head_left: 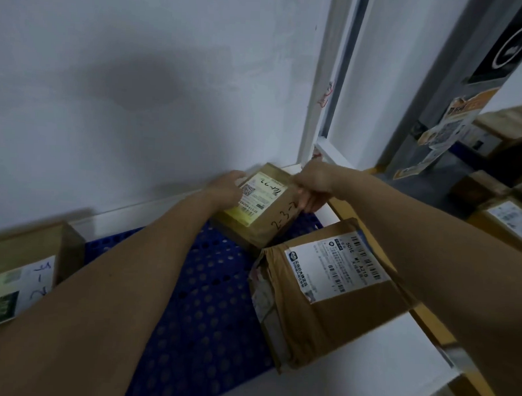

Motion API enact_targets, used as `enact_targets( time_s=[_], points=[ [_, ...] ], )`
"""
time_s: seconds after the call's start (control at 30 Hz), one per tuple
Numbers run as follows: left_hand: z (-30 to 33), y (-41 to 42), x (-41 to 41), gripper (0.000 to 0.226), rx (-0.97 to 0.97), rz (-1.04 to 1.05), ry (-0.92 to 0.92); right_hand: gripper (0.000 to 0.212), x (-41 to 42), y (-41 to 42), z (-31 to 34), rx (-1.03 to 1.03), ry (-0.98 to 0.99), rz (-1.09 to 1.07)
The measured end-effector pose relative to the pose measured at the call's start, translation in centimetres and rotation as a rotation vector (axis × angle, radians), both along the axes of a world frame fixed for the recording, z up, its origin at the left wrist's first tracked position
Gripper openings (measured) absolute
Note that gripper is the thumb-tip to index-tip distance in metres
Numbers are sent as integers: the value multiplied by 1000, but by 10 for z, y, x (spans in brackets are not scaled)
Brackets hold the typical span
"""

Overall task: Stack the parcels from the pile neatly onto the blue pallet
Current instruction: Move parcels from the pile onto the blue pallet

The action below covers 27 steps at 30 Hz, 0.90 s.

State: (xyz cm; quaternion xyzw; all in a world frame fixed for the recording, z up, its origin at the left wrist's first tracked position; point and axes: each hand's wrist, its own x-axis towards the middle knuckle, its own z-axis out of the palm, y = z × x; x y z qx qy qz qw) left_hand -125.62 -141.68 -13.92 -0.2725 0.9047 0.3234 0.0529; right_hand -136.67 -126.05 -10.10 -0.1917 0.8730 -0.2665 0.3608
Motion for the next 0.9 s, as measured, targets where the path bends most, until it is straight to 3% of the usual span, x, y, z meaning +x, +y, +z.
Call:
enact_targets(
  time_s=[0.1, 0.2, 0.27, 0.4, 0.57, 0.63, 0.77, 0.9],
  points=[
    [-11, 4, 13, 90, -87, 66, -57, 35, -17, -5, -3, -5, 289, -7],
    [-18, 23, 32, 135, -2, 69, -171, 47, -18, -2, -13, 15, 185, 24],
    [-20, 30, 34, 143, -61, -2, -207, 46, -15, 1, -18, 18, 121, 36],
    [-14, 25, 32, 129, -135, -147, -209, 32, -17, 11, -17, 92, 110, 43],
    [-10, 20, 40, 123, -95, -251, -176, 23, -17, 32, -19, 71, -75, 20],
    [-10, 22, 45, 120, 77, -93, -7, 25, -14, 35, -22, 67, -92, 42],
    [-23, 33, 50, 92, 654, 372, 292, 28, -8, 35, -20, 181, 24, 159],
    [-43, 47, 51, 89, 765, 486, 289, 23, -9, 36, -22, 203, 62, 175]
  ],
)
